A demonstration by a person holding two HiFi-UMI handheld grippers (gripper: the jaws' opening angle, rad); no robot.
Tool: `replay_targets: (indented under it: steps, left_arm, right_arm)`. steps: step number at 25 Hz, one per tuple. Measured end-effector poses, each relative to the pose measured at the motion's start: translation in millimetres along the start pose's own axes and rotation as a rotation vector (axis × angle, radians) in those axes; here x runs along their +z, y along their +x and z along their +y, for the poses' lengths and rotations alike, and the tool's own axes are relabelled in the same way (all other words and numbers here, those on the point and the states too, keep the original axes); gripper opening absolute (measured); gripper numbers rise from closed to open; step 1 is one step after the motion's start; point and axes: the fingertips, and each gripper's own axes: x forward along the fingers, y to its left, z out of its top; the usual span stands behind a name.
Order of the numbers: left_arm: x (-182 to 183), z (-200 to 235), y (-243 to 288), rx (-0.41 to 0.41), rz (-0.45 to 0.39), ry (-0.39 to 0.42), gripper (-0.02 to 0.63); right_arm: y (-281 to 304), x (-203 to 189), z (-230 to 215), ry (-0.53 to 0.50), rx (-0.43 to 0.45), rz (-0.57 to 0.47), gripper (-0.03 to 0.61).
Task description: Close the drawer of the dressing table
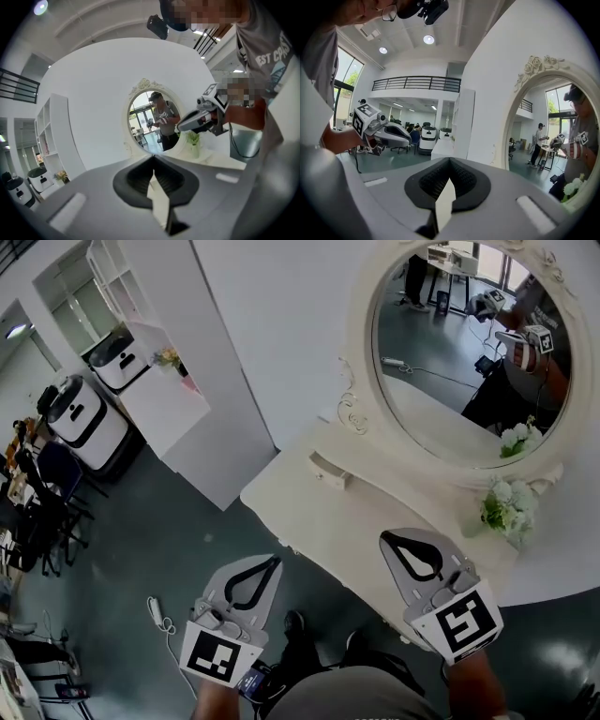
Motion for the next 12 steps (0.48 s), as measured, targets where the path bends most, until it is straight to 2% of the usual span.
replay_targets:
  steps: [6, 12]
  left_arm:
    - [-10.5, 18.6, 52.5, -0.088, -0.024, -0.046, 0.002]
    - [-14.8, 52.3, 106.1, -0.206, -0.073, -0.045, 0.002]
  right_arm:
    - [3.9, -16.4, -29.0, 0.021, -0.112, 0.06, 0.002]
    - [24.7, -15.3, -54.5, 0.052, -0.235, 0.11, 0.002]
